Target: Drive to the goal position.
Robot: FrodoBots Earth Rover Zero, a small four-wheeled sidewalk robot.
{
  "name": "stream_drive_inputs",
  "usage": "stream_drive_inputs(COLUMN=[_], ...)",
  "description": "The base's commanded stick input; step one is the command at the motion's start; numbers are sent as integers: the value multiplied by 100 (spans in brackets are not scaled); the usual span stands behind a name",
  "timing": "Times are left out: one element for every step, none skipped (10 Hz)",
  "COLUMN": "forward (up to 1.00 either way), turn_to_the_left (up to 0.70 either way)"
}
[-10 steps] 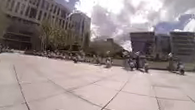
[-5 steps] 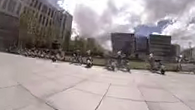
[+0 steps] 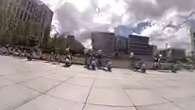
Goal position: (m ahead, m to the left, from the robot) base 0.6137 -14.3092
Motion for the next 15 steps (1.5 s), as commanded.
stream_drive_inputs(forward=[70,70,70,70,70,70,70,70,70,70,70,70,70,70,70], turn_to_the_left=[-35,-35,-35,-35,-35,-35,-35,-35,-35,-35,-35,-35,-35,-35,-35])
